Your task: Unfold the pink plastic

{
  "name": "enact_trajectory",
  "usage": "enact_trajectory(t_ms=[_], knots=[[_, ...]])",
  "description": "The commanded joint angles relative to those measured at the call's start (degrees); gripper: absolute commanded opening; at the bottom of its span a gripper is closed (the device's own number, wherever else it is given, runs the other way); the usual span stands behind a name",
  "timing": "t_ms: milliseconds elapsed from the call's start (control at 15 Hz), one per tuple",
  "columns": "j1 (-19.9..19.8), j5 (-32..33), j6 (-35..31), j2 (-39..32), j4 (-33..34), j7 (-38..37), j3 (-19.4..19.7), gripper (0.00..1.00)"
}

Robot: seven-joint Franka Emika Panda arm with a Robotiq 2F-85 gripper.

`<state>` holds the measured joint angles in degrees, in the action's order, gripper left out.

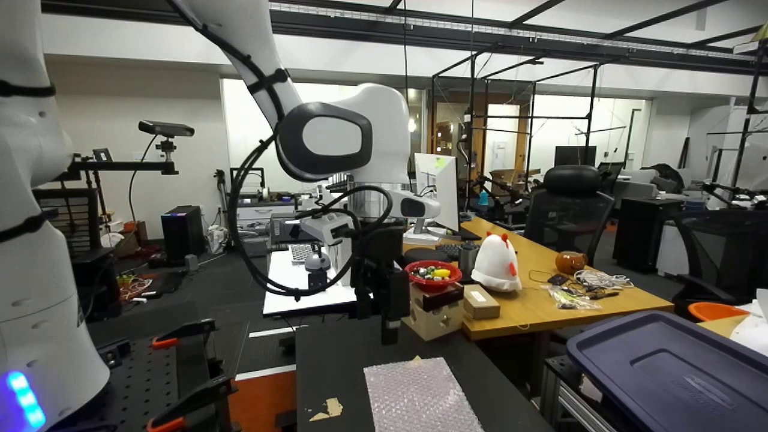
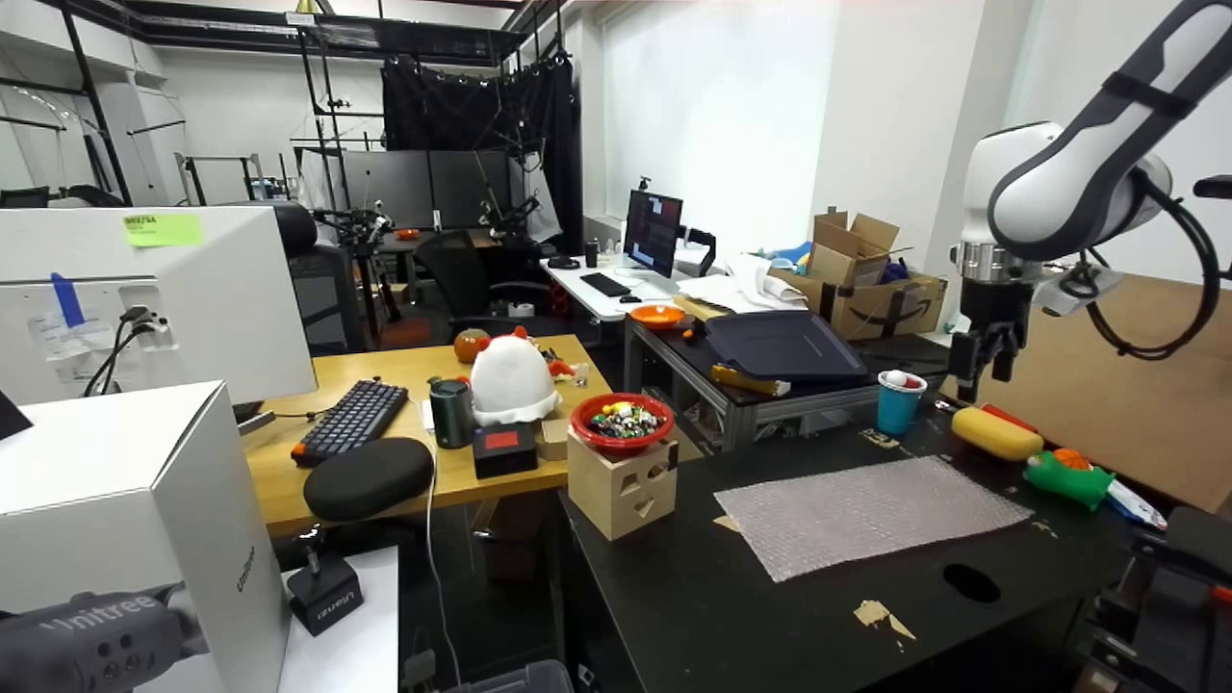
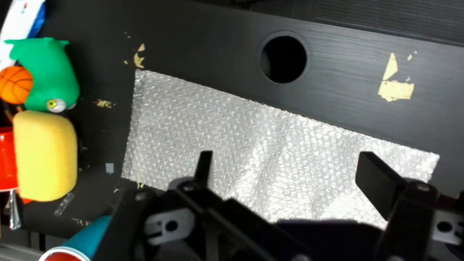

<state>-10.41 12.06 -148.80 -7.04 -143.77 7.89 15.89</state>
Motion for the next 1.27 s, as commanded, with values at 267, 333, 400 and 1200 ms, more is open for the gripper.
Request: enact_trajectory(t_ms=[267,333,400,1200], knots=[[-4.42,1.86,0.03,6.16,1.33,13.24,-0.21,1.00],[-4.20,1.00,-0.04,6.46,1.87,13.22,-0.48,1.00],[-3.96,0.39,-0.02,6.65,2.48,12.91,-0.78,1.00],[-1.04,-7.79,1.66,5.80,6.60,11.16,-4.87,1.00]])
